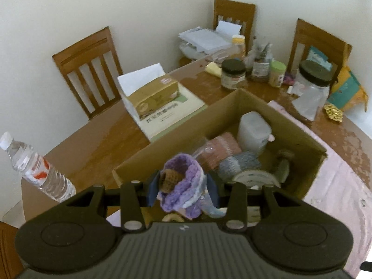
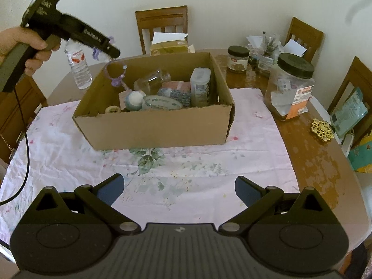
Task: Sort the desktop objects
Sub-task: 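Carry the purple scrunchie into the cardboard box and open the left gripper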
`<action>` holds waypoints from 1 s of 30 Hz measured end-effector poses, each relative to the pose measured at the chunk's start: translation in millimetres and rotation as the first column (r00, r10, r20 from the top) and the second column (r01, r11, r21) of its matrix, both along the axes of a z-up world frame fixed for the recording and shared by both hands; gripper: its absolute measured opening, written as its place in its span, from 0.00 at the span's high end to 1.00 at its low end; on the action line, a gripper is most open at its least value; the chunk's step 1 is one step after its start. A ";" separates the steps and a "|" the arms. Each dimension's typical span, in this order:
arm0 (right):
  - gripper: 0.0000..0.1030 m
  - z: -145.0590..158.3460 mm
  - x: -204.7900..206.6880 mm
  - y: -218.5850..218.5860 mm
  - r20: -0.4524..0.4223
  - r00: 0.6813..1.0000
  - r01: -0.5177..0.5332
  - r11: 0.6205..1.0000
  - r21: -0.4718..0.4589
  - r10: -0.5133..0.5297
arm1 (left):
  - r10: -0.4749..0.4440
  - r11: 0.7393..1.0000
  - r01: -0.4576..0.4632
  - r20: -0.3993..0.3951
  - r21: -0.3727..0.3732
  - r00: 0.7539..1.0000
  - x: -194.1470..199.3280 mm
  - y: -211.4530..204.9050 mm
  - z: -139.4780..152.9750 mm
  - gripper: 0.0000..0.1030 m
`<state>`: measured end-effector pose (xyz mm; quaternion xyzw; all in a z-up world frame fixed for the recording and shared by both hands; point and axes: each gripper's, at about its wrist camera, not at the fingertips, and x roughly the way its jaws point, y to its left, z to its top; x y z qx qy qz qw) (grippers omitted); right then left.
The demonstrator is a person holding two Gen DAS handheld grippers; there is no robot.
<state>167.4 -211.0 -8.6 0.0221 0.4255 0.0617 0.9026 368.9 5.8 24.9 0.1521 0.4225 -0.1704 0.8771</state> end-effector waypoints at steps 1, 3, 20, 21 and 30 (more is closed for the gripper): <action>0.00 0.0 0.5 -1.1 0.000 1.000 0.003 1.000 0.002 -0.003 | 0.005 1.000 -0.005 -0.002 0.004 1.000 1.6 1.4 -1.4 0.57; 0.00 0.1 1.1 -2.4 0.001 1.000 0.010 1.000 0.005 -0.010 | 0.013 1.000 -0.013 -0.003 0.007 1.000 4.0 3.4 -3.4 0.46; 0.00 0.0 6.6 -1.8 -0.004 1.000 0.014 1.000 0.002 -0.014 | 0.013 1.000 -0.013 0.031 -0.007 0.999 -13.8 4.6 4.5 0.14; 0.00 0.4 6.6 -2.2 -0.003 1.000 0.013 1.000 0.003 -0.013 | 0.009 1.000 -0.009 0.038 -0.013 0.999 -17.0 4.1 6.2 0.14; 0.00 11.7 12.1 -1.8 0.002 1.000 0.029 1.000 -0.008 -0.029 | 0.027 0.999 -0.023 0.074 -0.050 0.997 -66.1 0.1 13.1 0.10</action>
